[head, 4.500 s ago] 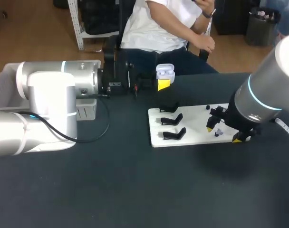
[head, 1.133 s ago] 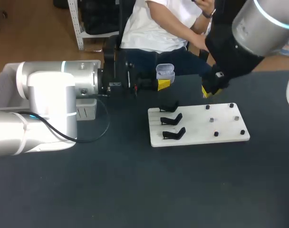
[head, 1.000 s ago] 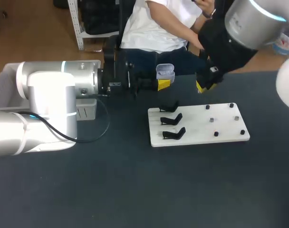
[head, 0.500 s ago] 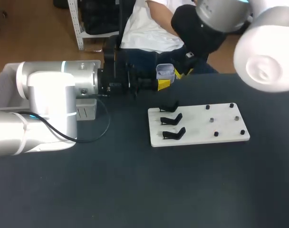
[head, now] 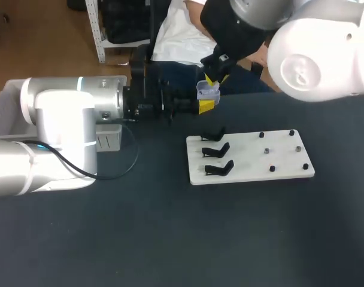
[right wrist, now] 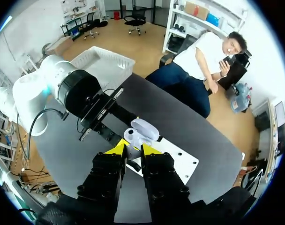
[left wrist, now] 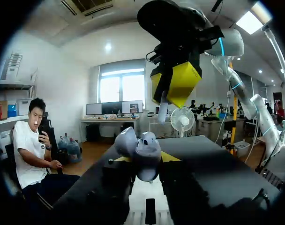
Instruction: Pick up each earbud case from the left stands, insert the matching earbuds, close the lid, and place the case in the box.
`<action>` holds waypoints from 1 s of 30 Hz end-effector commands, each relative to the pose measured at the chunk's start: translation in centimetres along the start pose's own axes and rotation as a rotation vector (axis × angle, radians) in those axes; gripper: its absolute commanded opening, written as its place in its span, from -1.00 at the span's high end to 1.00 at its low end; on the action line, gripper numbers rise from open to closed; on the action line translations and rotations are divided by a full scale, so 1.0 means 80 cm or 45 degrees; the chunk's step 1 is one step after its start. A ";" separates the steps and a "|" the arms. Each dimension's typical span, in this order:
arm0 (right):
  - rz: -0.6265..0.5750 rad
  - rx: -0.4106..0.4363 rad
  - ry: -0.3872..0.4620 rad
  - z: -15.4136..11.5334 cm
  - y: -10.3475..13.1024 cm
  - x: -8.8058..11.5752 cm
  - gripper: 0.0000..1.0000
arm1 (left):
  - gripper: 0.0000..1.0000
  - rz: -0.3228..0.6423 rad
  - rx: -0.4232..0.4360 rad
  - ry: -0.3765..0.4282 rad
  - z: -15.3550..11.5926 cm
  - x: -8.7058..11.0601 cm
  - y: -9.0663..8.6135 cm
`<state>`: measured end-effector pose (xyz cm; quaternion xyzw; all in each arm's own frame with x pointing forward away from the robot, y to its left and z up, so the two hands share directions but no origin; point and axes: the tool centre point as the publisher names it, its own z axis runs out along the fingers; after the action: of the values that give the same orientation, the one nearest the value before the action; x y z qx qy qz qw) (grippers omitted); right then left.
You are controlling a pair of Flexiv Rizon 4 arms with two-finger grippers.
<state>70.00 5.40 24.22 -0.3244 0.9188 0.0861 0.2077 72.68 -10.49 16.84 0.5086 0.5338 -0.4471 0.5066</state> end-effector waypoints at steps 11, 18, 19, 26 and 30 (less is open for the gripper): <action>-0.064 0.047 -0.017 0.021 0.005 -0.011 1.00 | 1.00 0.006 -0.011 -0.008 0.000 0.002 -0.003; -0.077 0.049 -0.011 0.026 0.005 -0.012 1.00 | 1.00 0.006 -0.011 -0.008 0.000 0.002 -0.003; -0.077 0.048 -0.007 0.027 0.005 -0.012 1.00 | 1.00 0.006 -0.011 -0.008 0.000 0.002 -0.003; -0.090 0.046 -0.004 0.033 0.008 -0.013 1.00 | 1.00 0.006 -0.011 -0.008 0.000 0.002 -0.003; -0.094 0.051 0.000 0.036 0.009 -0.014 1.00 | 1.00 0.006 -0.011 -0.008 0.000 0.002 -0.003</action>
<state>71.07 7.18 22.30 -0.3546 0.9072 0.0620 0.2176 72.68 -10.49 16.84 0.5086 0.5338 -0.4471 0.5066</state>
